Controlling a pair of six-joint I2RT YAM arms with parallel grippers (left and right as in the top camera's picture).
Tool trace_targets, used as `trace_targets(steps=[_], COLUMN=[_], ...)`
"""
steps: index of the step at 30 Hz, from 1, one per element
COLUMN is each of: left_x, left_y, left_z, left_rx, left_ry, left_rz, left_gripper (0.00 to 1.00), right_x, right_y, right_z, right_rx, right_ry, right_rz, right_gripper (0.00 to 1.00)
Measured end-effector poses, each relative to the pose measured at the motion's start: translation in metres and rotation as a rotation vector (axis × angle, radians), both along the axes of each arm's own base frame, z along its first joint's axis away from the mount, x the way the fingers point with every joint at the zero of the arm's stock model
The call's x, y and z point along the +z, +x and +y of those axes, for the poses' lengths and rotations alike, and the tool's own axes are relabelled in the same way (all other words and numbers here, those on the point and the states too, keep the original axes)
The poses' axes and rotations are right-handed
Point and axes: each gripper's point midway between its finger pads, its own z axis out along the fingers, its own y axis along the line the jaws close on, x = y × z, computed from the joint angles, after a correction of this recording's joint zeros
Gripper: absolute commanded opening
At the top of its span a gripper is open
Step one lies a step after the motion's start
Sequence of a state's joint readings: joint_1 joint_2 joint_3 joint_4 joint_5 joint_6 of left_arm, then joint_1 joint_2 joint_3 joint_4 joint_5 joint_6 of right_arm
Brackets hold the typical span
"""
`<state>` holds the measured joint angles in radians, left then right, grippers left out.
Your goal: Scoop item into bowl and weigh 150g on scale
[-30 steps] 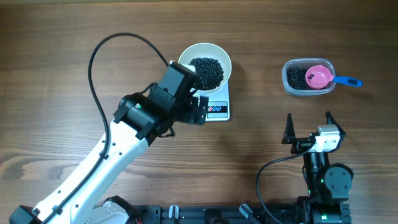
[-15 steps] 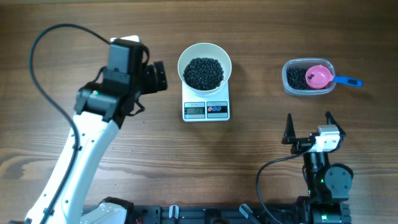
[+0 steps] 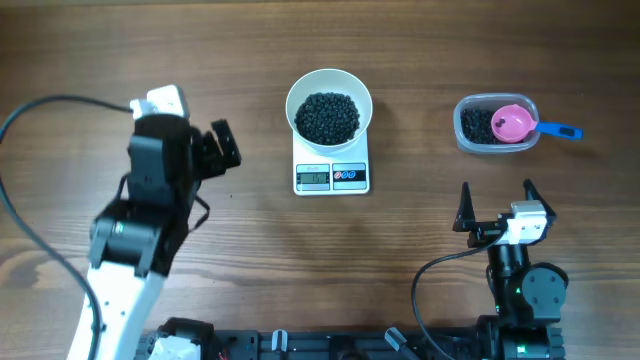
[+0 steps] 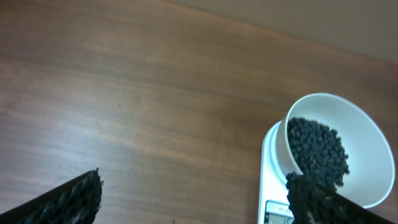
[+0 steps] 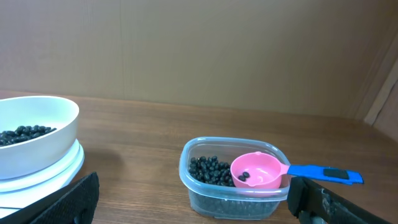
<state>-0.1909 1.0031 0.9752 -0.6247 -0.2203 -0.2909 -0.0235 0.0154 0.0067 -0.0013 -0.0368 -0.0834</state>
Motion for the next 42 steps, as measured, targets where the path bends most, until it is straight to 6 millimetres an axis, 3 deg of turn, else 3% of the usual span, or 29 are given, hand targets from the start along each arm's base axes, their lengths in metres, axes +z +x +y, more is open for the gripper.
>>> trace_targets(steps=[7, 15, 22, 30, 36, 42], left_x=[0.023, 0.009, -0.007, -0.011, -0.016, -0.026], left_y=[-0.021, -0.045, -0.067, -0.085, -0.086, -0.077], left_z=[0.039, 0.056, 0.047, 0.038, 0.035, 0.019], left_rx=[0.099, 0.112, 0.037, -0.010, -0.027, -0.102], left_ry=[-0.057, -0.109, -0.091, -0.084, -0.081, -0.097], left_rz=[-0.214, -0.346, -0.511, -0.621, -0.670, -0.733], left_gripper=[1.00, 1.00, 1.00, 1.00, 1.00, 1.00], right_x=[0.000, 0.000, 0.000, 0.000, 0.000, 0.000], right_y=[0.000, 0.000, 0.000, 0.000, 0.000, 0.000], right_z=[0.000, 0.000, 0.000, 0.000, 0.000, 0.000], right_rx=[0.000, 0.000, 0.000, 0.000, 0.000, 0.000], right_ry=[0.000, 0.000, 0.000, 0.000, 0.000, 0.000], right_rz=[0.000, 0.000, 0.000, -0.002, -0.002, -0.002], right_gripper=[1.00, 1.00, 1.00, 1.00, 1.00, 1.00])
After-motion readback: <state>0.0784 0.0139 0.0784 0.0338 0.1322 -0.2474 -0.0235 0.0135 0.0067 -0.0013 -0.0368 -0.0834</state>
